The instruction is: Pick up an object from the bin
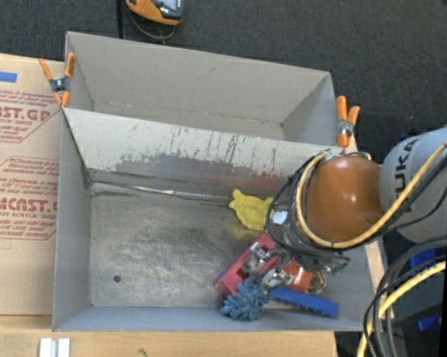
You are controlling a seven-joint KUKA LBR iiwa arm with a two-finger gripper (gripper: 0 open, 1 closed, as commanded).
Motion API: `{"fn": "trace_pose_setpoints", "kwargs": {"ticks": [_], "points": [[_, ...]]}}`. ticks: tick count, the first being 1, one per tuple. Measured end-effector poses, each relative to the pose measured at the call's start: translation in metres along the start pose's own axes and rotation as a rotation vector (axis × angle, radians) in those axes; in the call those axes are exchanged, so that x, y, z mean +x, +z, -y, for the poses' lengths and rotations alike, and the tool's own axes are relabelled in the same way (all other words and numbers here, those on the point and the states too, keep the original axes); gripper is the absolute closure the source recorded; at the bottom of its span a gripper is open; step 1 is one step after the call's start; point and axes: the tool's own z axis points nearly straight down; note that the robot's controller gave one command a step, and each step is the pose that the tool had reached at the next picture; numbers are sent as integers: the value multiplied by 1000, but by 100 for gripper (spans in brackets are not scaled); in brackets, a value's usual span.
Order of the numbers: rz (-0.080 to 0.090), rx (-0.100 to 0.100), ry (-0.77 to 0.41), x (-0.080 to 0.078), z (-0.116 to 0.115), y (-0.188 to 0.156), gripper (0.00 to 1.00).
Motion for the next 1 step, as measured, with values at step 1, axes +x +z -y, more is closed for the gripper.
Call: {"fn": "trace_pose_setpoints", "kwargs": {"ticks": [1], "points": [[-17, -7, 3, 3, -1, -15, 100]]}}
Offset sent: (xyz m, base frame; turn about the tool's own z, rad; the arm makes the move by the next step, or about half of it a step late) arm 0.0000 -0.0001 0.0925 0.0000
